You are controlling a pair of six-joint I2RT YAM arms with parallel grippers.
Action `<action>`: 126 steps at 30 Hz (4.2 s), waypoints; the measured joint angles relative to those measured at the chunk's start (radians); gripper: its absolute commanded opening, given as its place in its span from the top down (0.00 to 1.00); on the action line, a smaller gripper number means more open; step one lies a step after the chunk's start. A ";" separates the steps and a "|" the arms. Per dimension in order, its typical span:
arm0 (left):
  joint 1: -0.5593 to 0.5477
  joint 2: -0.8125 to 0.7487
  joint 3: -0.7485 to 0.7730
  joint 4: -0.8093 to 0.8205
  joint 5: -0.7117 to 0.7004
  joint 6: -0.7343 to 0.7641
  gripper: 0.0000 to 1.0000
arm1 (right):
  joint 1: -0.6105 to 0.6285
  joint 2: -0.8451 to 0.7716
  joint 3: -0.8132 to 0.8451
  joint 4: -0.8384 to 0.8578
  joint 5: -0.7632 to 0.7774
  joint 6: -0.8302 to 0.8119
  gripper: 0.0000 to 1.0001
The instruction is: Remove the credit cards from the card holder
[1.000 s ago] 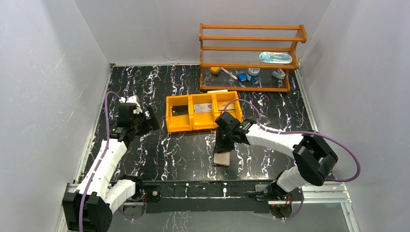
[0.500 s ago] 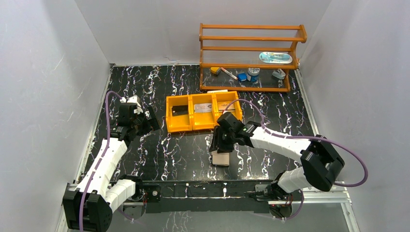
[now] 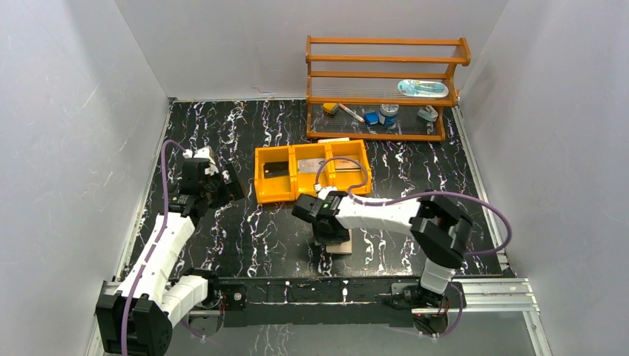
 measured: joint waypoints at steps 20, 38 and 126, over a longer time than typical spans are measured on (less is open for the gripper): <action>0.000 -0.004 0.000 -0.004 -0.016 0.000 0.02 | 0.060 0.024 0.068 -0.080 0.107 0.028 1.00; 0.000 -0.004 0.000 -0.004 -0.016 0.000 0.02 | -0.203 -0.389 -0.394 0.528 -0.376 0.090 1.00; -0.570 0.430 -0.122 0.334 0.340 -0.320 0.38 | -0.059 -0.096 -0.165 0.257 -0.140 0.001 0.74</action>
